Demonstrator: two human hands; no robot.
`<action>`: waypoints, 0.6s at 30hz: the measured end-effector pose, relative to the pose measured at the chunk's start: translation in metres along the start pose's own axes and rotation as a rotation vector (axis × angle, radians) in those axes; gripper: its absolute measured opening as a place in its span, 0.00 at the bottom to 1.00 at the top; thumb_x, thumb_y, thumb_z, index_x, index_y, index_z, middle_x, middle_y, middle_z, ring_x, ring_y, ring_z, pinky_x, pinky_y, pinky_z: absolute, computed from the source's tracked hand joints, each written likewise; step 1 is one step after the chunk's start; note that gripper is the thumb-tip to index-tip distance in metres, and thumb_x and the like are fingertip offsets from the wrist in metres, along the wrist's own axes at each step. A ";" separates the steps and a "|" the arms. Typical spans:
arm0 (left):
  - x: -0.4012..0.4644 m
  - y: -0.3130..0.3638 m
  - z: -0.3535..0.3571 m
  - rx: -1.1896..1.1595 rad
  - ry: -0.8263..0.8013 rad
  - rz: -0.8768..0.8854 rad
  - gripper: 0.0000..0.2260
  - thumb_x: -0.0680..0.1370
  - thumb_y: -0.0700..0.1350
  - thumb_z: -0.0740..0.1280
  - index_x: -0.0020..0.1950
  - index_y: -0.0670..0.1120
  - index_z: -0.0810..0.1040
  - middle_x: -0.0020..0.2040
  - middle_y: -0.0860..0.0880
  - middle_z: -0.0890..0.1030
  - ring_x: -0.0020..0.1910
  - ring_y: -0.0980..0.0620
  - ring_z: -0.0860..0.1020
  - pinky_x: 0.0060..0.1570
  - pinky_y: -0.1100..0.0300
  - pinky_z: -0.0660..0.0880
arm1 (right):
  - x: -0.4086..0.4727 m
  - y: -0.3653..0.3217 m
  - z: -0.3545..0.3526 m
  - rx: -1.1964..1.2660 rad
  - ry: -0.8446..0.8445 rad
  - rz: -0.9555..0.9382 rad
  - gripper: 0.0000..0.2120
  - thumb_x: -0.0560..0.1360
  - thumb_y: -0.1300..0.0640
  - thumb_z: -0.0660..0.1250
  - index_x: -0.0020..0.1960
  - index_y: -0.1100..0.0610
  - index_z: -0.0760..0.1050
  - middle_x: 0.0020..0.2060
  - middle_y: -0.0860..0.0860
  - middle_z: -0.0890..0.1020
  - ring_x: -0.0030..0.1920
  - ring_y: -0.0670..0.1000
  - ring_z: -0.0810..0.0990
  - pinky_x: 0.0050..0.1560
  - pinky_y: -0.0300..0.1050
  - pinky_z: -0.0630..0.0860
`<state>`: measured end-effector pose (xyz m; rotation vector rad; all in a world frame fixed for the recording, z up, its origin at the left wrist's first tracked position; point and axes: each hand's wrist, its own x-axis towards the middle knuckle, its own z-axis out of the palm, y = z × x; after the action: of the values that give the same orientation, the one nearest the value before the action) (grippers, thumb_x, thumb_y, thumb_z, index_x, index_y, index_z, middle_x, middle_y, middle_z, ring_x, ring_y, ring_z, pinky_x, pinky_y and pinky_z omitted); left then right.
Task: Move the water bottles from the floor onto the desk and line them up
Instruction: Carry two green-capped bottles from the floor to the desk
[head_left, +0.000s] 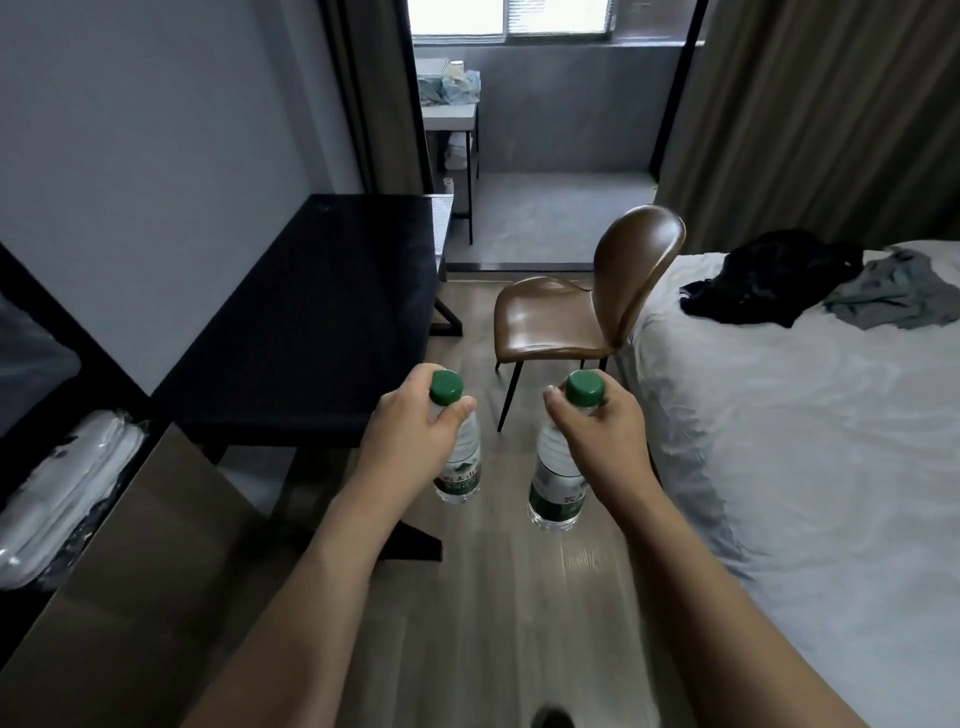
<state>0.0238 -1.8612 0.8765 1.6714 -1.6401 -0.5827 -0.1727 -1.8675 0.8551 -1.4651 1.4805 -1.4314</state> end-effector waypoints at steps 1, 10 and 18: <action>0.018 -0.002 0.005 -0.002 0.002 -0.007 0.09 0.77 0.52 0.70 0.54 0.51 0.75 0.44 0.54 0.79 0.45 0.52 0.78 0.41 0.56 0.74 | 0.017 0.006 0.004 -0.002 0.003 0.006 0.11 0.74 0.56 0.71 0.36 0.56 0.73 0.28 0.44 0.75 0.30 0.42 0.71 0.33 0.35 0.68; 0.188 -0.003 0.054 -0.013 0.064 -0.049 0.10 0.77 0.53 0.70 0.55 0.53 0.75 0.44 0.56 0.80 0.45 0.56 0.79 0.42 0.58 0.76 | 0.204 0.045 0.033 -0.007 -0.065 -0.043 0.09 0.73 0.58 0.72 0.38 0.59 0.74 0.33 0.56 0.79 0.31 0.43 0.72 0.34 0.36 0.69; 0.326 0.011 0.076 -0.033 0.110 -0.025 0.07 0.77 0.49 0.71 0.52 0.51 0.76 0.41 0.55 0.80 0.41 0.59 0.79 0.42 0.61 0.77 | 0.348 0.070 0.061 0.022 -0.090 -0.057 0.09 0.74 0.56 0.72 0.39 0.58 0.75 0.33 0.55 0.78 0.33 0.47 0.74 0.36 0.43 0.72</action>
<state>-0.0102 -2.1942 0.8883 1.6728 -1.5254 -0.5181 -0.2075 -2.2256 0.8656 -1.5492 1.3737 -1.3918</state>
